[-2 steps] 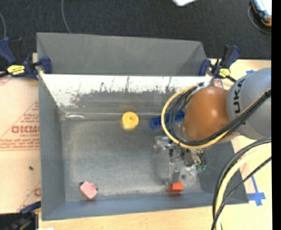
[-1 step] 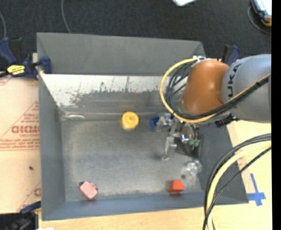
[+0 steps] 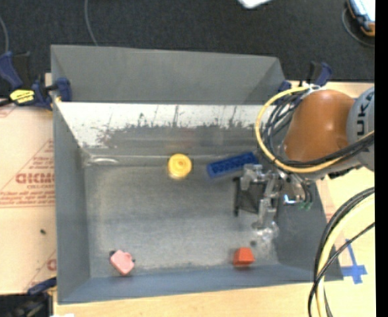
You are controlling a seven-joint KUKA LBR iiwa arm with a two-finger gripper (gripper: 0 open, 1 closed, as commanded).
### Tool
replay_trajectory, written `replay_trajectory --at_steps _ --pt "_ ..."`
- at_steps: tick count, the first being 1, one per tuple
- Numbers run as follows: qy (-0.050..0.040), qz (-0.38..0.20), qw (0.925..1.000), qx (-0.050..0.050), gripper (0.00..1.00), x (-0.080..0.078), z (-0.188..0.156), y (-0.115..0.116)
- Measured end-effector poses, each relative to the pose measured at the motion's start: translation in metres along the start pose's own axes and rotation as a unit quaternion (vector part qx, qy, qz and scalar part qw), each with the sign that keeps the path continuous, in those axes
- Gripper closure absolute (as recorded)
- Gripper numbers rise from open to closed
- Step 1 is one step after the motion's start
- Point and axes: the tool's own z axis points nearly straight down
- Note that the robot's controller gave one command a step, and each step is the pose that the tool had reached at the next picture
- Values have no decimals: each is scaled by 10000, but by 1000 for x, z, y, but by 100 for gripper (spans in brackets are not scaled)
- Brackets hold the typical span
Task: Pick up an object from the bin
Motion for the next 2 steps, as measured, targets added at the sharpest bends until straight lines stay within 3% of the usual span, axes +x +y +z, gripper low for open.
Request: replay_trajectory --at_steps 1,2 --pt "-36 1351 9908 -30 100 -41 50 1" --pt "-36 1357 9907 -30 100 -41 50 1"
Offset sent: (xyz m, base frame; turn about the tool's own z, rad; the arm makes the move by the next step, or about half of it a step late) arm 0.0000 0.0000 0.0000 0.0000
